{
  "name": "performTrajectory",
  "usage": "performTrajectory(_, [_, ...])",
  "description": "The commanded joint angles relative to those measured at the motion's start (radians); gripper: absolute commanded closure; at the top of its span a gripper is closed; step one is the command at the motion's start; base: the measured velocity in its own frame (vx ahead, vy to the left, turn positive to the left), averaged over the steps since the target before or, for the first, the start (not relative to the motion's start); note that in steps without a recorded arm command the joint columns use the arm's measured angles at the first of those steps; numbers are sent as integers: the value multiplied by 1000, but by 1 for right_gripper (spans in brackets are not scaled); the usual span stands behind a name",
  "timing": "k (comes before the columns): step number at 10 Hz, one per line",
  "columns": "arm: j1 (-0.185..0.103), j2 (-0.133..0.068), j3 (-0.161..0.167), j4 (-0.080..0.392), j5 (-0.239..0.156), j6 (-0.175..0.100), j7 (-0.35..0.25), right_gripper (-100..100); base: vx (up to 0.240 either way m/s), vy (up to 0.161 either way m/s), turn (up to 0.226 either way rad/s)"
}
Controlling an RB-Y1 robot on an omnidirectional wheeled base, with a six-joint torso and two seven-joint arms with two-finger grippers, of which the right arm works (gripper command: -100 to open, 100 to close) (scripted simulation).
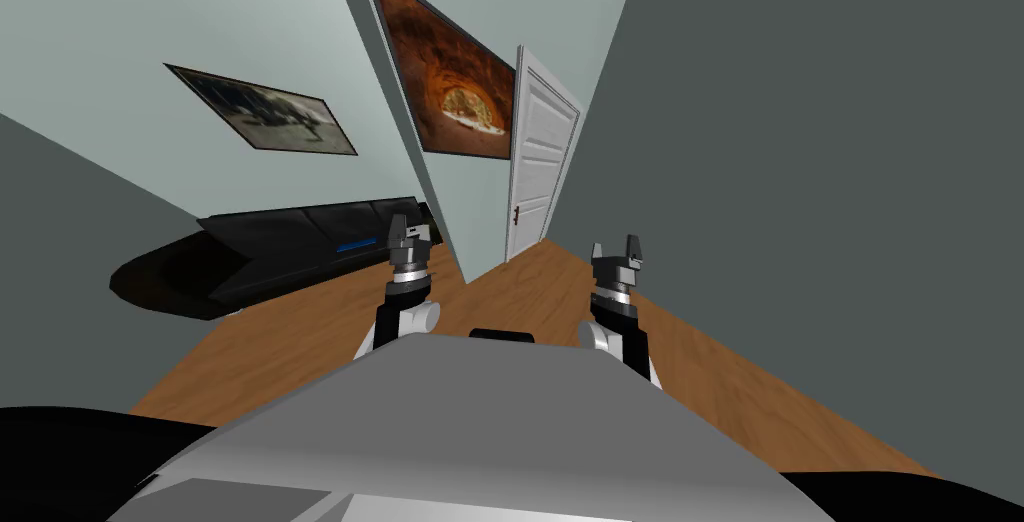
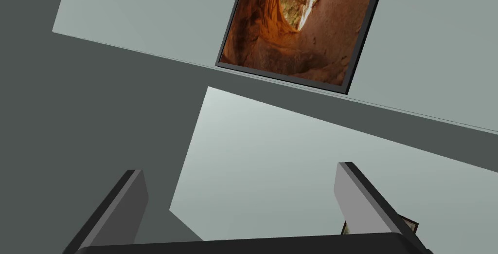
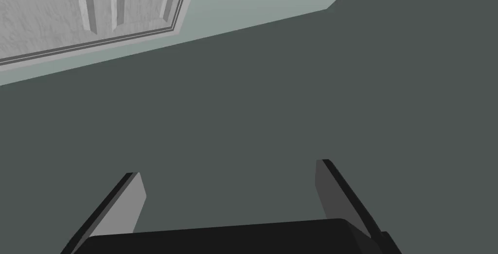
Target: Pull the door open
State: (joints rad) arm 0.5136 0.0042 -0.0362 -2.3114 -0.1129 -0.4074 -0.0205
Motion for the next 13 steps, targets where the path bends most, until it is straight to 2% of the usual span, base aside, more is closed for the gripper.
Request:
performTrajectory(1, [-7,-12,0,32,-10,-9,-32,-100,94,-16,251])
performTrajectory(7, [-32,-44,-2,151,-47,-45,-151,-100,148,-78,209])
performTrajectory(13, [-56,-65,-4,262,-81,-78,-262,-100,112,-79,189])
